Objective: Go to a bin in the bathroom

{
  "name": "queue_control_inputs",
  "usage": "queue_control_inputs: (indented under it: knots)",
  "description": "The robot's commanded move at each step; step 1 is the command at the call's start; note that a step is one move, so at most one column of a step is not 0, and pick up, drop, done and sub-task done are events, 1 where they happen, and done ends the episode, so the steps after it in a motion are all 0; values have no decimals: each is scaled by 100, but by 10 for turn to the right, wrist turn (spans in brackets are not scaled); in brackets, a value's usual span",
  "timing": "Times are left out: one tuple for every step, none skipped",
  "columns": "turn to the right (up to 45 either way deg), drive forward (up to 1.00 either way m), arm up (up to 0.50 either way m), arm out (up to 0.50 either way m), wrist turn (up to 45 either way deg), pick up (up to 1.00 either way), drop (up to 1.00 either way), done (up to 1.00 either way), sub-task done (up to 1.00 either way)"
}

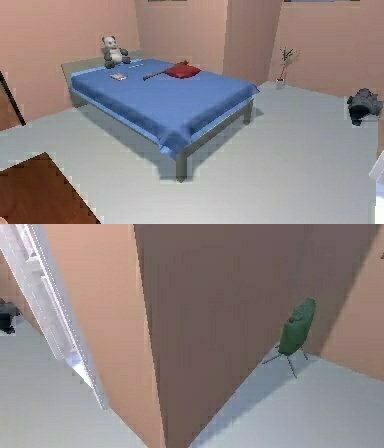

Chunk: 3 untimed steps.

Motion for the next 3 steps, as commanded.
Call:
queue_control_inputs:
  knots:
    - [0, 60, 0, 0, 0, 0, 0, 0, 0]
    - [-450, 0, 0, 0, 0, 0, 0, 0, 0]
    - [0, 100, 0, 0, 0, 0, 0, 0, 0]
